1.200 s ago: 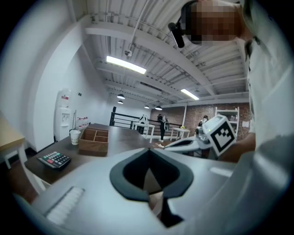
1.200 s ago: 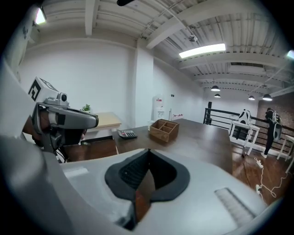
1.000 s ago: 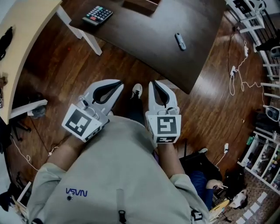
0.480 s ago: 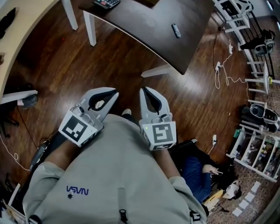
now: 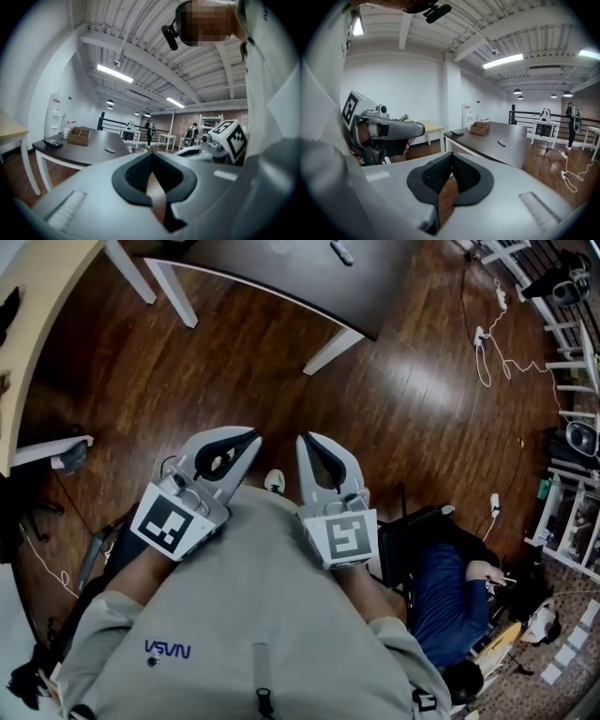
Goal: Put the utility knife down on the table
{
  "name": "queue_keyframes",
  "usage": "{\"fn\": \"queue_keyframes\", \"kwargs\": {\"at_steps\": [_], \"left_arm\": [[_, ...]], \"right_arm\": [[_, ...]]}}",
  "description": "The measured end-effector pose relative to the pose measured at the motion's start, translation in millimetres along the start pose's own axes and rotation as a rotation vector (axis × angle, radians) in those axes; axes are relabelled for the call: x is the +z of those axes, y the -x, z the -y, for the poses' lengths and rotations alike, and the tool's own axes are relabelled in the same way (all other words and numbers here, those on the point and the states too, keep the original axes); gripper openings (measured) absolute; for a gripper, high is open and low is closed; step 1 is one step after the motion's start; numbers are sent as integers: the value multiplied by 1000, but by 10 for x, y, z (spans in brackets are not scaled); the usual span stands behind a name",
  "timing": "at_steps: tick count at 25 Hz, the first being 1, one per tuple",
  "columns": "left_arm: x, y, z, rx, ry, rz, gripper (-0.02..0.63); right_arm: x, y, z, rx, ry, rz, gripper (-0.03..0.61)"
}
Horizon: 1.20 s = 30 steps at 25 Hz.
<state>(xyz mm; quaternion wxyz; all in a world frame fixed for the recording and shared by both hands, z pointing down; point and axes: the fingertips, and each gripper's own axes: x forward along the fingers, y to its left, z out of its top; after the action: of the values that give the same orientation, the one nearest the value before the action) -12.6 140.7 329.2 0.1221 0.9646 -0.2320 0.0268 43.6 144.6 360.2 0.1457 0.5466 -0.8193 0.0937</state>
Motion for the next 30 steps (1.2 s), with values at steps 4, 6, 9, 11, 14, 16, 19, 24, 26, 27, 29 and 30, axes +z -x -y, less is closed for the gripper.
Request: {"fn": "queue_keyframes", "kwargs": {"at_steps": [4, 6, 9, 11, 14, 16, 19, 24, 26, 27, 29, 30], "left_arm": [[-163, 55, 265, 12, -18, -63, 2], [-242, 137, 346, 26, -21, -98, 2], [-323, 239, 477, 24, -54, -144, 2], [-381, 290, 567, 18, -81, -175, 2], [-417, 340, 599, 48, -63, -184, 2], [-442, 368, 586, 74, -40, -182, 2], [-507, 377, 614, 82, -20, -185, 2], [-546, 355, 620, 68, -13, -191, 2], [-547, 347, 599, 66, -14, -191, 2], [-546, 346, 598, 64, -17, -193, 2], [-549, 346, 616, 57, -27, -199, 2], [-553, 344, 628, 53, -30, -202, 2]], "right_arm": [[-156, 263, 11, -6, -34, 21, 2], [-238, 351, -58, 8, -47, 15, 2], [-295, 416, -122, 27, -79, 3, 2], [-291, 452, -105, 37, -100, 5, 2], [-299, 489, -9, 56, -82, -4, 2], [-312, 512, 46, 69, -66, -15, 2], [-313, 572, 122, 87, -62, -24, 2], [-189, 650, 213, 99, -30, -25, 2], [-176, 655, 196, 108, -9, -39, 2], [-170, 653, 170, 118, 6, -45, 2], [-143, 661, 115, 141, 31, -44, 2], [-128, 673, 96, 149, 41, -40, 0]]}}
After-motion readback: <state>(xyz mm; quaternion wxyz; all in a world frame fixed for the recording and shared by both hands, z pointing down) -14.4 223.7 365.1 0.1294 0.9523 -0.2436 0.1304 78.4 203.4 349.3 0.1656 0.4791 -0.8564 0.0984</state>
